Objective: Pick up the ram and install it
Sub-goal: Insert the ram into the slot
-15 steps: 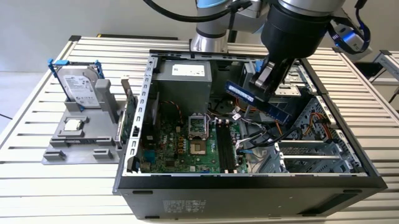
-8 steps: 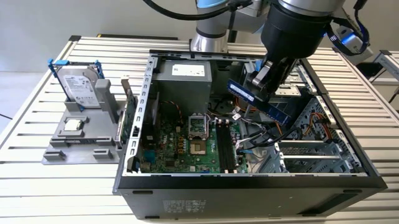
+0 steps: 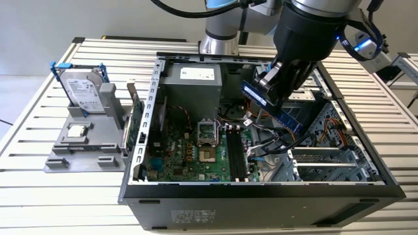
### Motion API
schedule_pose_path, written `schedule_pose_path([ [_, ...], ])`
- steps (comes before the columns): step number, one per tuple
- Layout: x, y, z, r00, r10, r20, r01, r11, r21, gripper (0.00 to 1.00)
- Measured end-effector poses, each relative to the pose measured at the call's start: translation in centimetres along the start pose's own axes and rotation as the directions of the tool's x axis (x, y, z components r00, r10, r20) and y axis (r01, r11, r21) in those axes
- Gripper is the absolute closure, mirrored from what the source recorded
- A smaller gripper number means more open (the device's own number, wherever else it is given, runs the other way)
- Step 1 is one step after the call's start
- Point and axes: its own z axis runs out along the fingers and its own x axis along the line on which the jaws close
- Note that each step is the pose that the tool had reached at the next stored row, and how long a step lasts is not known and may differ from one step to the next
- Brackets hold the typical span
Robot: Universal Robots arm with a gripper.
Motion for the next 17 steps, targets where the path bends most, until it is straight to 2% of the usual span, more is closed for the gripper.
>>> schedule_pose_path([
  [4, 0.0, 0.0, -0.01, 0.9985, 0.055, 0.0001, -0.055, 0.9985, 0.0005, 1.0],
  [9, 0.01, 0.0, -0.01, 0.9923, 0.124, 0.0004, -0.124, 0.9923, 0.0009, 1.0],
  [14, 0.0, 0.0, -0.01, 0.9813, 0.193, 0.0007, -0.193, 0.9813, 0.0012, 1.0],
  [17, 0.0, 0.0, -0.01, 0.9718, 0.236, 0.001, -0.236, 0.9718, 0.0014, 1.0],
])
